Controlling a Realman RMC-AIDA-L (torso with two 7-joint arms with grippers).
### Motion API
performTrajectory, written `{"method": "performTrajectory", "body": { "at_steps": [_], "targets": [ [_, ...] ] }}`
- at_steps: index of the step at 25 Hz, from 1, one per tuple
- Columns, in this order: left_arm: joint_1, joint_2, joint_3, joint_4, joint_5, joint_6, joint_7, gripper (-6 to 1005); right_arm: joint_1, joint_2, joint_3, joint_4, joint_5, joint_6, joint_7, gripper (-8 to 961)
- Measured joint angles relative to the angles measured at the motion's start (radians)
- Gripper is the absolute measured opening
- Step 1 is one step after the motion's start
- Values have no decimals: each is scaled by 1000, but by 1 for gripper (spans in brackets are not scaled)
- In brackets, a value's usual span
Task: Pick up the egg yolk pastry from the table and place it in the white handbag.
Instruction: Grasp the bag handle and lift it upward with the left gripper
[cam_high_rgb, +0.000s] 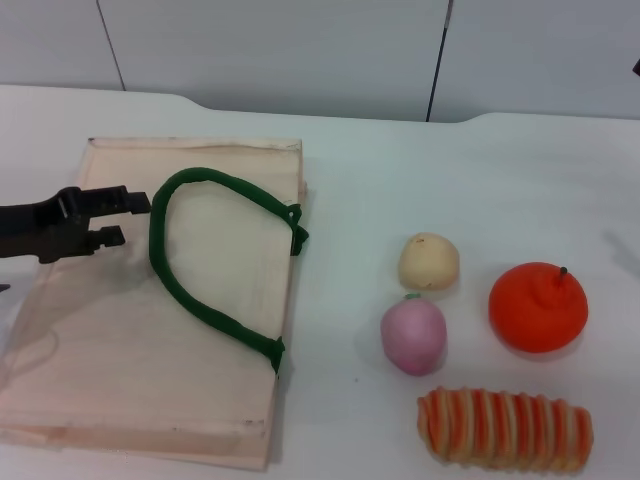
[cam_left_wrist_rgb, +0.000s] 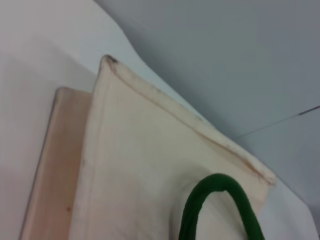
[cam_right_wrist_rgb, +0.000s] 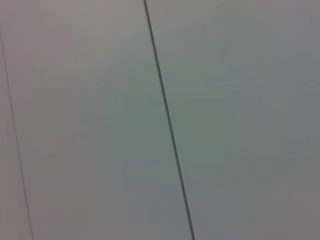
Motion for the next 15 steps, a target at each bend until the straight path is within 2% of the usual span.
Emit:
{"method": "performTrajectory", "body": {
  "at_steps": [15],
  "targets": [
    [-60, 12, 0, 9, 125, -31, -14, 718, 6, 8, 0, 0, 4, -1, 0, 843]
  ]
}}
